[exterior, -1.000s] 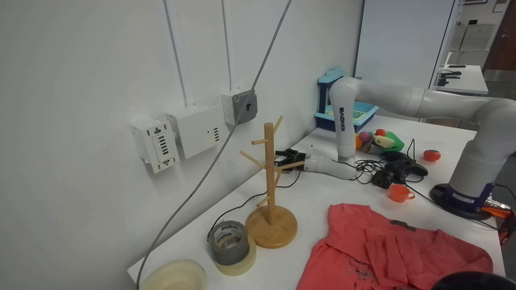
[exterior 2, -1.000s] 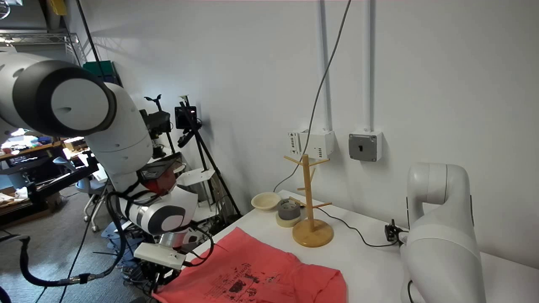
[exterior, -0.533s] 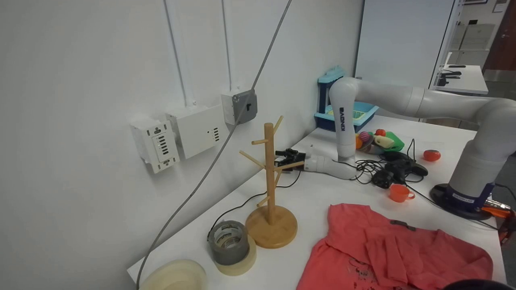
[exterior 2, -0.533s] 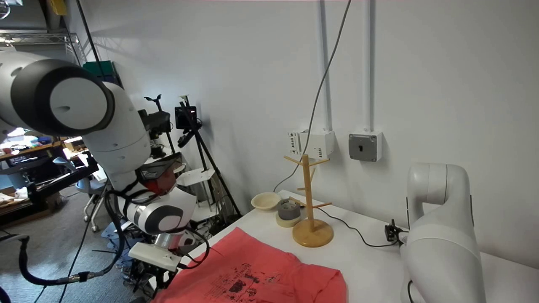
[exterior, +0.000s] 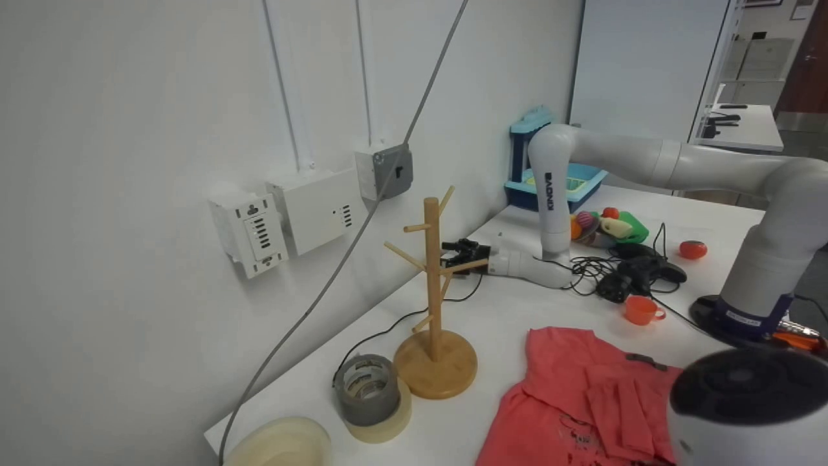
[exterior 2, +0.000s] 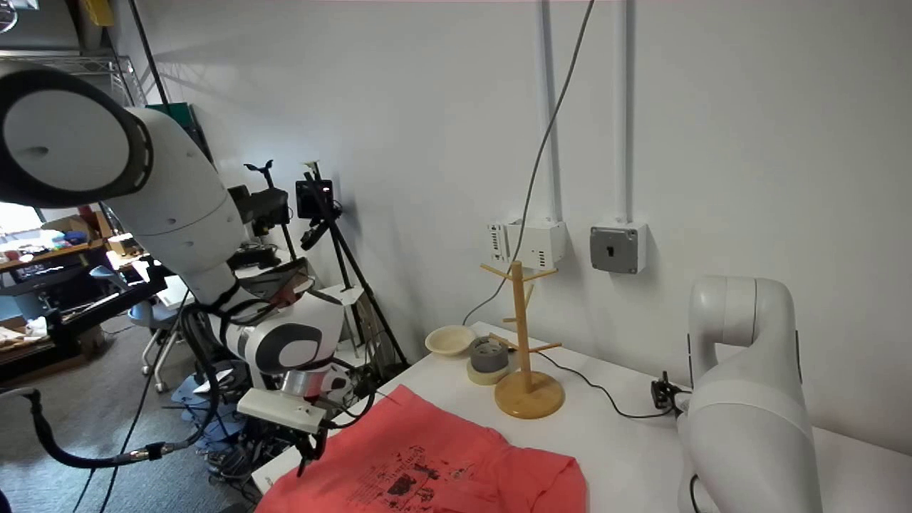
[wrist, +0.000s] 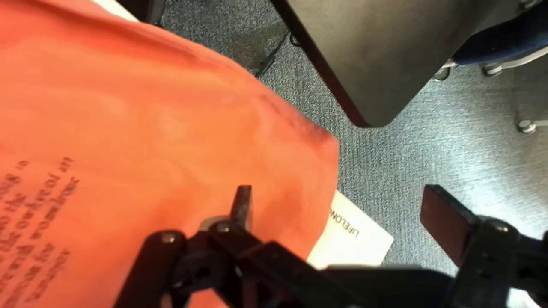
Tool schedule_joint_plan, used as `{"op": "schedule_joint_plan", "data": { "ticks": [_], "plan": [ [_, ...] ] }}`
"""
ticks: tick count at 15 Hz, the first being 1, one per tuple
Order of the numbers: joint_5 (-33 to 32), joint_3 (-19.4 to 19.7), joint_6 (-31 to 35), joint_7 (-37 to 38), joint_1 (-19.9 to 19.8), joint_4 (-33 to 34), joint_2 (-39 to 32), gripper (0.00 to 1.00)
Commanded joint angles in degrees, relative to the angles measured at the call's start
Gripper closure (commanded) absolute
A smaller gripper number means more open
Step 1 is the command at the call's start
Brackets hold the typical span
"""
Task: Unfold the T-shirt on the table.
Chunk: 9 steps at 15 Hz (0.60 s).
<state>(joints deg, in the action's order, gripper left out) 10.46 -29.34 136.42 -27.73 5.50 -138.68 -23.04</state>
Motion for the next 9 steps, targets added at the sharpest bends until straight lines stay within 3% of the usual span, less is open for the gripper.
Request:
{"op": "schedule_joint_plan", "data": {
  "ticks": [1, 9],
  "plan": [
    [-0.5, 3.5, 0.6, -0.7, 0.3, -0.5, 5.7, 0.00],
    [-0.6, 10.4, 7.8, 0.9, 0.4, -3.8, 17.6, 0.00]
  ]
}}
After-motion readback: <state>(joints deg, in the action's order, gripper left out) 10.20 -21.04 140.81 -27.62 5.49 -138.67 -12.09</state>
